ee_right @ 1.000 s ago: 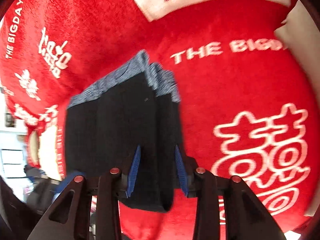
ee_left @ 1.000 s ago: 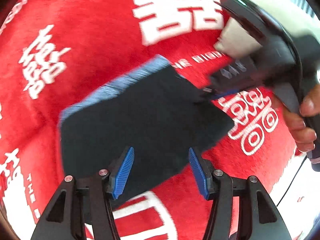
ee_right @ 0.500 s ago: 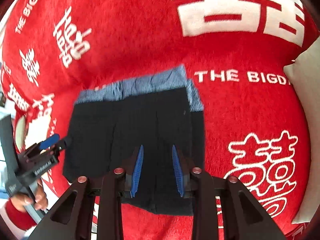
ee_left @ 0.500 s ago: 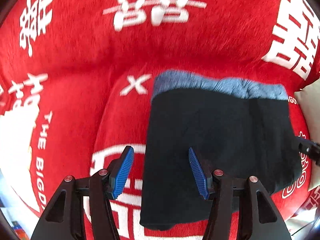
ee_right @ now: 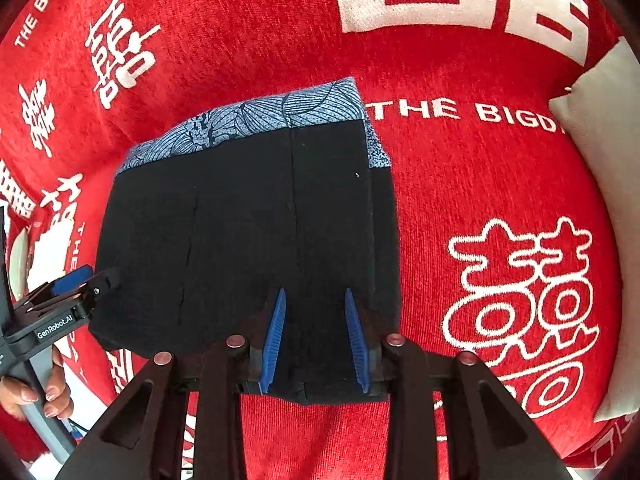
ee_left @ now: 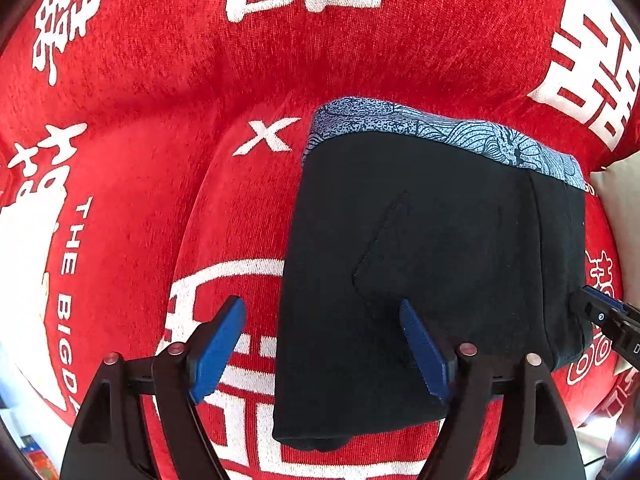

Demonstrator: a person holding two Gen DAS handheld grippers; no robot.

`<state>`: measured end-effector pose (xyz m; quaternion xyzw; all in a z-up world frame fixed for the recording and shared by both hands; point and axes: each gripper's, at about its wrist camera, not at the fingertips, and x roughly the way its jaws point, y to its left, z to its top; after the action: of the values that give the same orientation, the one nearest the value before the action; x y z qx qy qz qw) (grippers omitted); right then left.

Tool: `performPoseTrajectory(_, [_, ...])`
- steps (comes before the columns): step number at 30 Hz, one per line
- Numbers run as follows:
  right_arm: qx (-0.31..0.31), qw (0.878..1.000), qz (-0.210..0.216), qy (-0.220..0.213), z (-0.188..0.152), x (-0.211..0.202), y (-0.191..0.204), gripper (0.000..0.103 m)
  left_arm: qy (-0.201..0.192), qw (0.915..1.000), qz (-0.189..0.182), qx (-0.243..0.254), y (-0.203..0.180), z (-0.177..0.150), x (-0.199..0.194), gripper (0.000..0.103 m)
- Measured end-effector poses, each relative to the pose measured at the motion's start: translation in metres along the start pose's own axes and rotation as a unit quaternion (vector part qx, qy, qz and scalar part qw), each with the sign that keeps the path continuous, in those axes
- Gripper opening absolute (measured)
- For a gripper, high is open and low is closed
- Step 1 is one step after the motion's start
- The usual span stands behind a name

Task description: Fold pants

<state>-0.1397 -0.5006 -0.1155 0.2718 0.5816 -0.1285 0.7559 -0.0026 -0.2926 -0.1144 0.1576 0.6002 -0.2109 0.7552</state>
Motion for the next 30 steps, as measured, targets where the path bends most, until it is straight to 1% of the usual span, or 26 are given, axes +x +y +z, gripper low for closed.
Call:
performPoseTrajectory(10, [-0.017, 1.0, -0.019, -0.007, -0.004, 0.002, 0.008, 0.038, 0.002, 1.0, 0.001, -0.003, 0.0, 0.0, 0.0, 0.08])
performPoseTrajectory(13, [-0.015, 1.0, -0.018, -0.008, -0.004, 0.003, 0.01, 0.038, 0.004, 1.0, 0.0, -0.009, 0.001, 0.0, -0.001, 0.08])
performPoseTrajectory(22, [-0.016, 1.0, -0.015, -0.012, -0.006, 0.002, 0.009, 0.039, 0.002, 1.0, 0.001, -0.003, 0.0, 0.001, -0.004, 0.08])
performPoseTrajectory(27, [-0.009, 1.0, -0.003, -0.019, -0.004, -0.005, 0.003, 0.042, -0.003, 1.0, -0.001, 0.006, 0.002, 0.004, -0.008, 0.08])
performPoseTrajectory(29, [0.004, 0.999, 0.022, -0.033, -0.002, -0.014, -0.002, 0.047, -0.004, 0.9999, -0.003, 0.011, 0.004, 0.005, -0.008, 0.08])
performPoseTrajectory(30, [0.012, 0.999, 0.035, -0.04, -0.002, -0.019, -0.007, 0.055, -0.006, 0.9999, -0.006, 0.013, 0.005, 0.007, -0.009, 0.08])
